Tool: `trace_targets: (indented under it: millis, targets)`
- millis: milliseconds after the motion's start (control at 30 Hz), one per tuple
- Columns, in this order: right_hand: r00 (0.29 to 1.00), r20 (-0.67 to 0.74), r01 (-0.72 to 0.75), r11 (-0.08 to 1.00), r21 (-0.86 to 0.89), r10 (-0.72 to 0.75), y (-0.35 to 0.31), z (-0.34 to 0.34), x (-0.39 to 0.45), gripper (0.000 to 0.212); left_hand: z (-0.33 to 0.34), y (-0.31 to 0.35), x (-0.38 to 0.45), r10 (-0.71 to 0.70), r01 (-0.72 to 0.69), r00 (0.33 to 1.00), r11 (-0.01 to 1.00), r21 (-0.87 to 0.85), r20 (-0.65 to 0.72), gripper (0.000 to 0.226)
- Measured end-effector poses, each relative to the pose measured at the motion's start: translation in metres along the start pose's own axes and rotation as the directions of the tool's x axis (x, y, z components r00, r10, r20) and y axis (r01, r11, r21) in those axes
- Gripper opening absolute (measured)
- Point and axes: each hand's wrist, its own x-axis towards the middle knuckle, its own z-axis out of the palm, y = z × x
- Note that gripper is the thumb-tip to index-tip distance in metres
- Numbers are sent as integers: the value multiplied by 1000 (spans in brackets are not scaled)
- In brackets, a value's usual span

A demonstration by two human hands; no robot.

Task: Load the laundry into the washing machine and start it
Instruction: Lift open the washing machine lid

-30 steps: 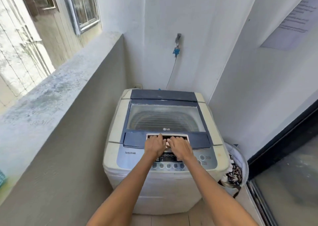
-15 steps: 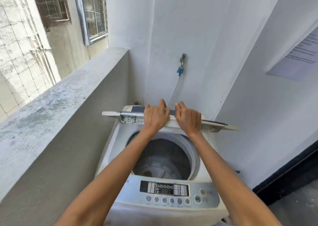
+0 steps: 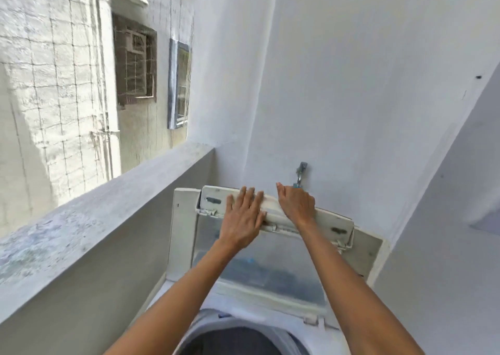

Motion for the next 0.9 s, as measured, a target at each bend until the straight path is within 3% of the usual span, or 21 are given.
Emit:
trace_targets:
  millis: [67,133,200,267,433,600,733,900]
  targets:
    - [999,32,-16,1000,14,16,2,11,9,55,9,-5,18,-6,5,999,1000,20,41,62]
    - [1000,19,-25,1000,16,24,5,18,13,52,17,-9,30,-10,8,998,999,38,55,71]
    - [998,-56,15,999,35,-13,8,25,13,46,23,-9,39,-9,6,998,999,52,55,77]
    - [983,-149,109,994,23,-105,13,33,9,36,26,-11,45,-5,0,997,998,55,80,65]
    - [893,-402,227,974,18,-201,30,55,-22,24,21,-7,41,-18,16,999,999,35,38,72]
    - [929,-325,192,981,11,-178,27,44,-39,33,15,9,20,-13,12,1000,999,53,25,59]
    - [961,-247,133,991,32,-121,18,24,-67,45,0,20,-10,19,-31,992,995,100,123,59]
    - [980,-193,-15,993,120,38,13,15,-149,36,7,61,-69,95,-103,965,995,19,246,53]
